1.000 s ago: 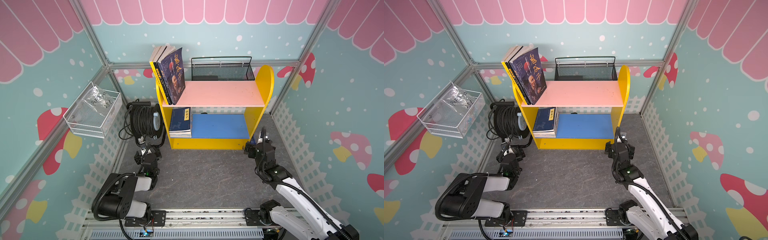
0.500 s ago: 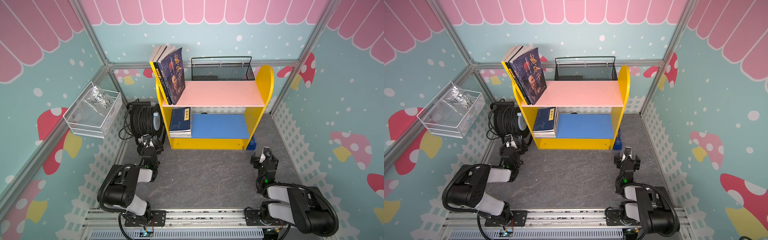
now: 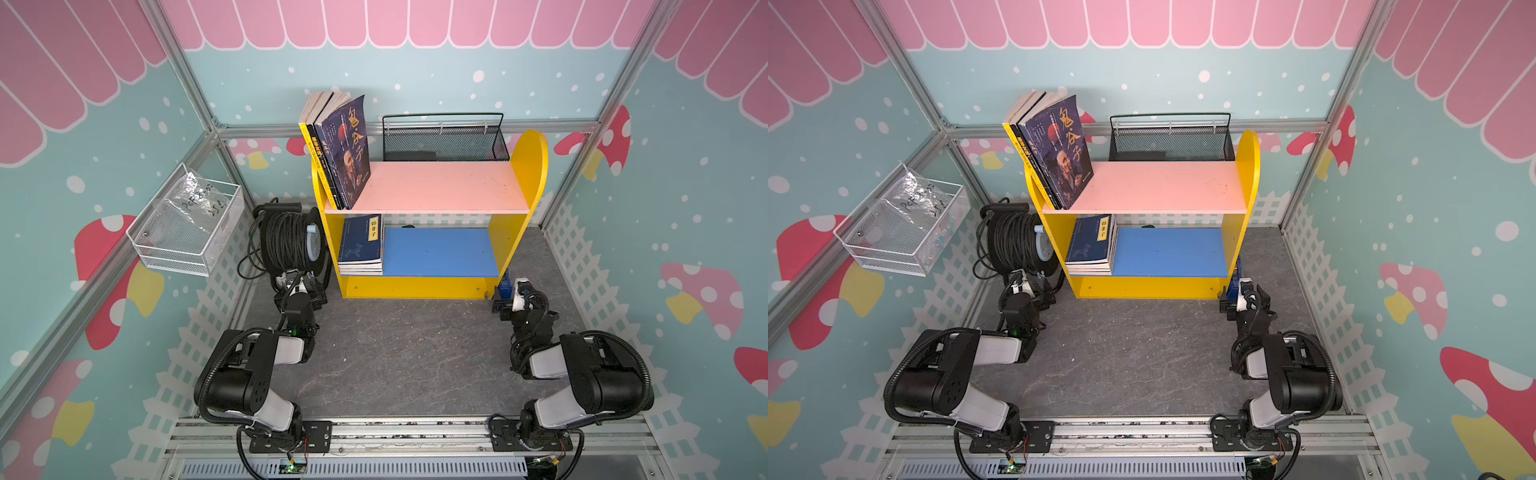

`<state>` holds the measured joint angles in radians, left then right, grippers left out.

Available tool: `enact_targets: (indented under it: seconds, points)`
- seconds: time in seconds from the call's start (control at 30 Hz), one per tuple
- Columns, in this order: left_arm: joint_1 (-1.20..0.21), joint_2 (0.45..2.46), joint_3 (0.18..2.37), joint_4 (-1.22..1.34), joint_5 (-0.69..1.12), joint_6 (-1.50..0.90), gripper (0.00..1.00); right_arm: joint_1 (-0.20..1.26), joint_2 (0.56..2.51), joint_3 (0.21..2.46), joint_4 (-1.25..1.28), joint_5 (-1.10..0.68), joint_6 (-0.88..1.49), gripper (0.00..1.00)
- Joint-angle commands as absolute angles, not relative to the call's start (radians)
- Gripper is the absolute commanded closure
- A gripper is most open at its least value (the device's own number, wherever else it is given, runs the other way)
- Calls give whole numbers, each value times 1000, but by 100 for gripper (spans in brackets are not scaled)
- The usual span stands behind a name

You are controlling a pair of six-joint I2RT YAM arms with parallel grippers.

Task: Stacking books/files
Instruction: Reset both arms

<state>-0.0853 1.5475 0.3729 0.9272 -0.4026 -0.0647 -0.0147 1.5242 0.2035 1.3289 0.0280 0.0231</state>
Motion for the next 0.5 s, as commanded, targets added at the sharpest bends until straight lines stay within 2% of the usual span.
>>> enact_targets:
  seconds: [0.0,0.47]
  points:
    - [-81,1545,376,931,-390,-60,0,-30,1530,222,1278,-37,-3,0]
    - [-69,1546,387,907,-366,-67,0,-32,1531,215,1300,-40,-4,1]
